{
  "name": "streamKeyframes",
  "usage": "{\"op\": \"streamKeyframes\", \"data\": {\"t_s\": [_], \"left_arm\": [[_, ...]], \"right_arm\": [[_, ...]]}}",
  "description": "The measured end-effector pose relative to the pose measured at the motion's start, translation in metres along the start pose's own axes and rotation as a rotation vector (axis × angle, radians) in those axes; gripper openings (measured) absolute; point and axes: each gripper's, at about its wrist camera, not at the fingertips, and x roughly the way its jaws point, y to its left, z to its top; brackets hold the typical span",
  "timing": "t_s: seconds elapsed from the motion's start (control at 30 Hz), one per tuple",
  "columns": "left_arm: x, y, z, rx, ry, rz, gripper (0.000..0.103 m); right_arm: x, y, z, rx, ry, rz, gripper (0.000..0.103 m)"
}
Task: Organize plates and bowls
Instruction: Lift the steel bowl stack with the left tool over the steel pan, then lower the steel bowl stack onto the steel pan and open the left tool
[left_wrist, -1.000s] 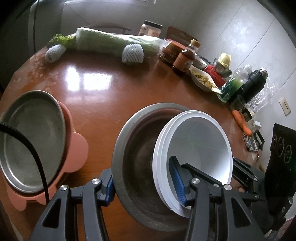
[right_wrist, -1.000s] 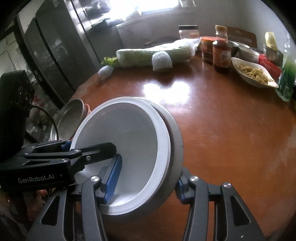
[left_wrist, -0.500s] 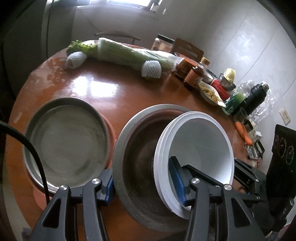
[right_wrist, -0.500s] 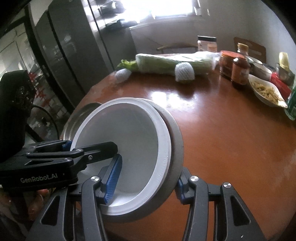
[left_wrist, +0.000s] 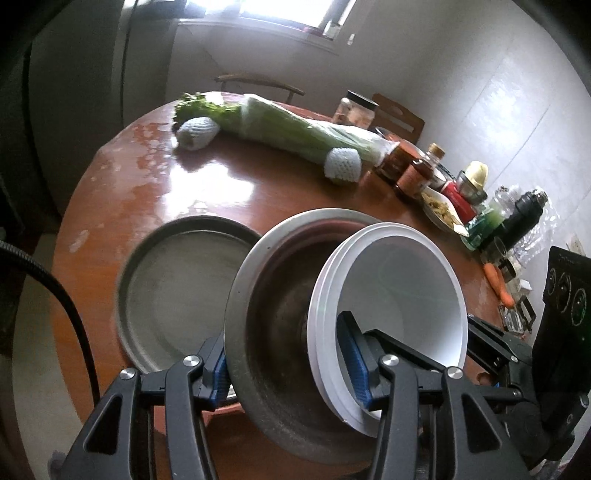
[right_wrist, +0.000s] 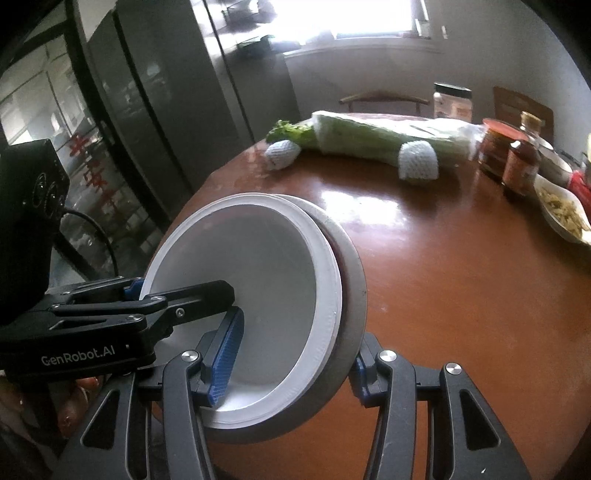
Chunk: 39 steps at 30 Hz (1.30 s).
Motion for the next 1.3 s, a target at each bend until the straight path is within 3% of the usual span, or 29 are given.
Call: {"op": "streamKeyframes", "data": {"t_s": [0.83,1.3], "left_arm": [[-0.035,0.053,0.013,-0.085,-0.076,0.080,0.051],[-0.022,0.074,0.008,-0.110,-0.037,0.122,0.051]], "right_arm": [[0.031,0.055,0.039,-0.125,0.003,0.076,0.053],[0.060,0.062,0.038,-0.133,0.057,0.103,0.053]]}}
